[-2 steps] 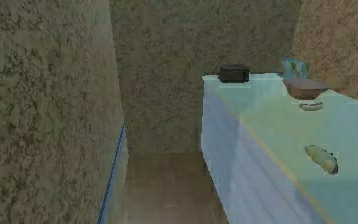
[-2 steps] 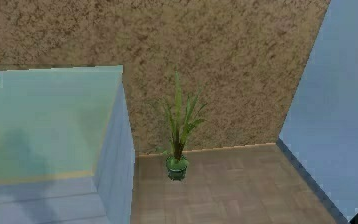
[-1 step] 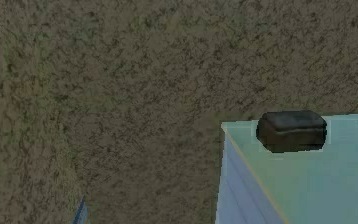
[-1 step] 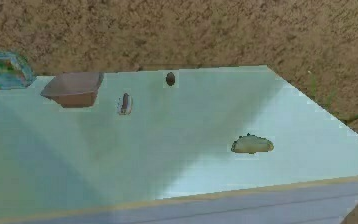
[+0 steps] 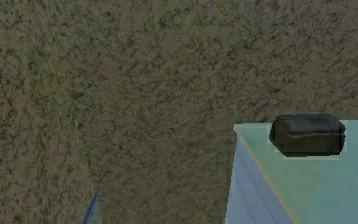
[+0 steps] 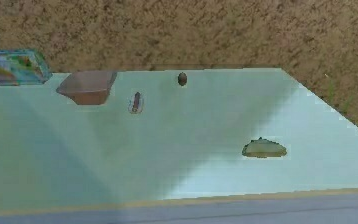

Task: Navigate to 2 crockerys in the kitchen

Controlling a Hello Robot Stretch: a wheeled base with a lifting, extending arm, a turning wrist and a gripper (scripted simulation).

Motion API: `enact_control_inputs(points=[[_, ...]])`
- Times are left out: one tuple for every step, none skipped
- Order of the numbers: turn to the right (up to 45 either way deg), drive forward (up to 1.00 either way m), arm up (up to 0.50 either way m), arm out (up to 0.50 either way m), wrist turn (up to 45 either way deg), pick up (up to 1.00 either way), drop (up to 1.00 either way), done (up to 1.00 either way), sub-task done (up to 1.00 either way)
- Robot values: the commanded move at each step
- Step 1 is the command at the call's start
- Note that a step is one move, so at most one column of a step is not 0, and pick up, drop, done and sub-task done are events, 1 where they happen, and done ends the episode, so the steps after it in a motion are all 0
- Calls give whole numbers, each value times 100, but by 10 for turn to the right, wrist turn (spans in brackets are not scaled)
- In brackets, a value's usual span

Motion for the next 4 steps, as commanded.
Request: enact_control_inputs(points=[[0,20,0,0,0,0,0,0,0],[450,0,0,0,0,0,0,0,0],[330,0,0,0,0,0,0,0,0],[0,0,0,0,0,0,0,100,0]])
